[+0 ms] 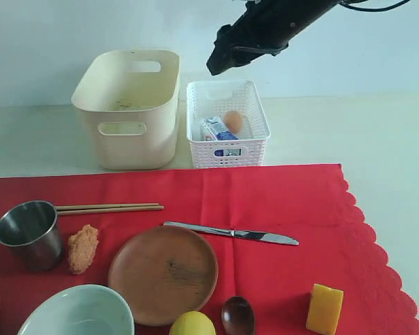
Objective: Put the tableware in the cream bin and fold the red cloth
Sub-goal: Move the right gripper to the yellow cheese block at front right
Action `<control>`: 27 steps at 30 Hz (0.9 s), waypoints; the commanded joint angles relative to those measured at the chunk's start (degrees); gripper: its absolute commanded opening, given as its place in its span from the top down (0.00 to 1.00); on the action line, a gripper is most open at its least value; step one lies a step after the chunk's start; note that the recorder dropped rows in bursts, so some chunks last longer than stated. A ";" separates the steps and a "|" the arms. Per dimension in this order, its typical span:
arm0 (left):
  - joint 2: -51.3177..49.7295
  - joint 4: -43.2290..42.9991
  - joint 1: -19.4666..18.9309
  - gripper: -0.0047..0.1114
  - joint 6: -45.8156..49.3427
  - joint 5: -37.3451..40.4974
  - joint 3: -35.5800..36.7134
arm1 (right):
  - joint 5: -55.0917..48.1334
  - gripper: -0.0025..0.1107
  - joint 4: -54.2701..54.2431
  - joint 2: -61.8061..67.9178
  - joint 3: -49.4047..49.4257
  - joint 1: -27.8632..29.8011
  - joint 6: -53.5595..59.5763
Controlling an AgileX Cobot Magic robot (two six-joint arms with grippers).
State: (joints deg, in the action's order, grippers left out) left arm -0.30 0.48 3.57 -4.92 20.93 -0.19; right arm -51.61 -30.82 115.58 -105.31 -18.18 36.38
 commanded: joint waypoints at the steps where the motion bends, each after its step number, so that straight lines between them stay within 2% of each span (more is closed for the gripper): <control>1: 0.30 0.09 -0.20 0.96 0.12 -0.50 0.19 | -6.10 0.37 4.20 -3.55 -0.38 0.17 -5.68; 11: 0.30 0.09 -0.20 0.96 0.12 -0.50 0.19 | -18.23 0.43 10.00 -7.91 -0.14 0.17 -11.50; 15: 0.30 0.09 -0.20 0.96 0.12 -0.50 0.19 | -18.35 0.43 10.54 -9.21 1.09 0.17 -12.80; 27: 0.30 0.09 -0.20 0.96 0.12 -0.50 0.19 | -16.84 0.46 17.39 -21.89 18.83 0.17 -16.72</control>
State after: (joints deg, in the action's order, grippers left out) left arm -0.30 0.48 3.57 -4.92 20.93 -0.19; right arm -69.18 -15.06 97.06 -89.93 -18.18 20.57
